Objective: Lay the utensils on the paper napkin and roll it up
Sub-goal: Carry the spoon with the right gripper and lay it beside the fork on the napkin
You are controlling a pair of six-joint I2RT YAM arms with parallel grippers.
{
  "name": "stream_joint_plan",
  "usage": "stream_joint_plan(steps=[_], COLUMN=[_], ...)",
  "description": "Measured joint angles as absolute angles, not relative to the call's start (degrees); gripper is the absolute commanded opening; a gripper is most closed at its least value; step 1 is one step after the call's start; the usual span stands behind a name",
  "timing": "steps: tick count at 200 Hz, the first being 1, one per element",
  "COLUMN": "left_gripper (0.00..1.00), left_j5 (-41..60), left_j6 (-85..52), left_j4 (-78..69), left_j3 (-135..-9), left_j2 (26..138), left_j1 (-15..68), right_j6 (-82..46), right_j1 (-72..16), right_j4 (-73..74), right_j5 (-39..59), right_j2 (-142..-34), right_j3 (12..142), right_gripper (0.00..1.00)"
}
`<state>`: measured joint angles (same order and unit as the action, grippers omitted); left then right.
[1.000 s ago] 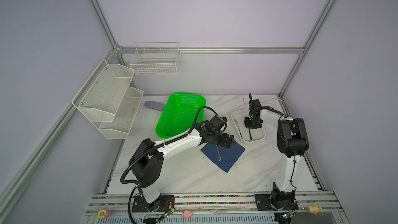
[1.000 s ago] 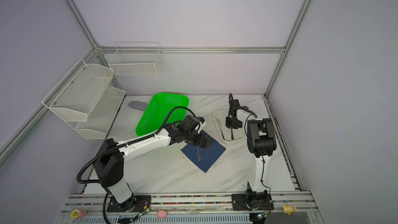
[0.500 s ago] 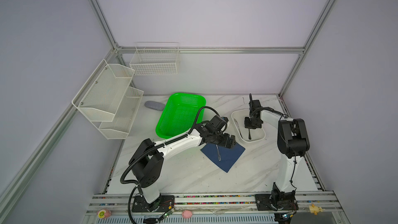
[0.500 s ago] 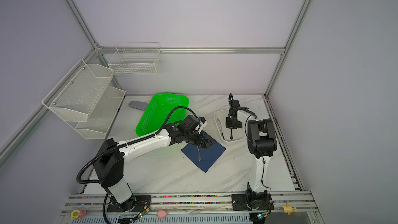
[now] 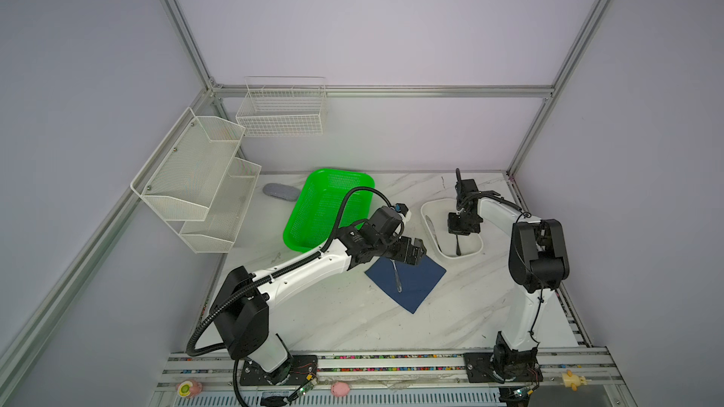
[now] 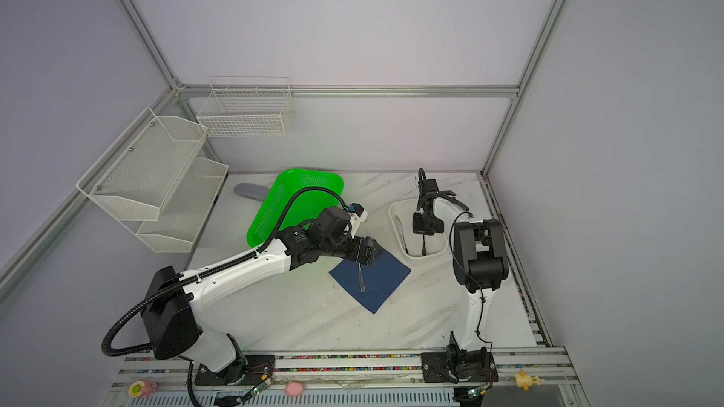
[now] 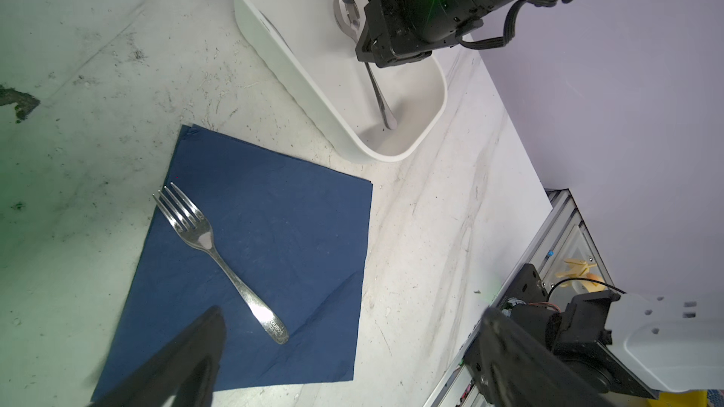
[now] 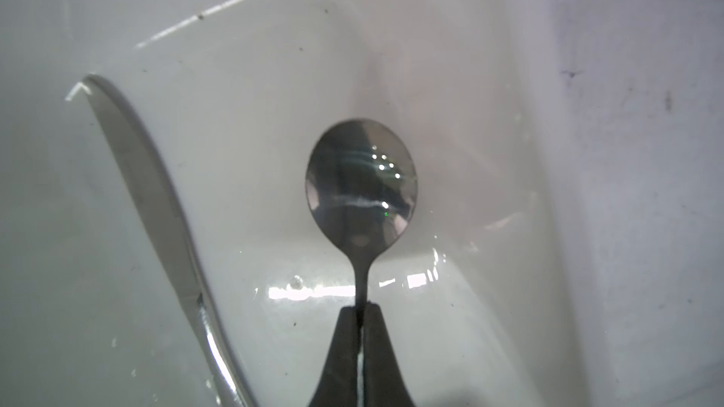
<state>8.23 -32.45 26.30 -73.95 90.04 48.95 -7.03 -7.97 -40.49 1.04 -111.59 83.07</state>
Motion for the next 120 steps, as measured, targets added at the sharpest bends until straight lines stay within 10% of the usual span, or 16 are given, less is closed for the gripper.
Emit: stream_joint_plan(steps=[120], left_gripper=[1.0], left_j5=[3.05], left_j6=[-36.36], left_j4=[24.86], left_j3=[-68.51], left_j2=[87.59], left_j1=[48.95], right_j6=[-7.05], right_j1=[-9.91], right_j4=[-46.76], right_j5=[5.85], right_j2=[-103.39], right_j3=[87.37], right_gripper=[0.06])
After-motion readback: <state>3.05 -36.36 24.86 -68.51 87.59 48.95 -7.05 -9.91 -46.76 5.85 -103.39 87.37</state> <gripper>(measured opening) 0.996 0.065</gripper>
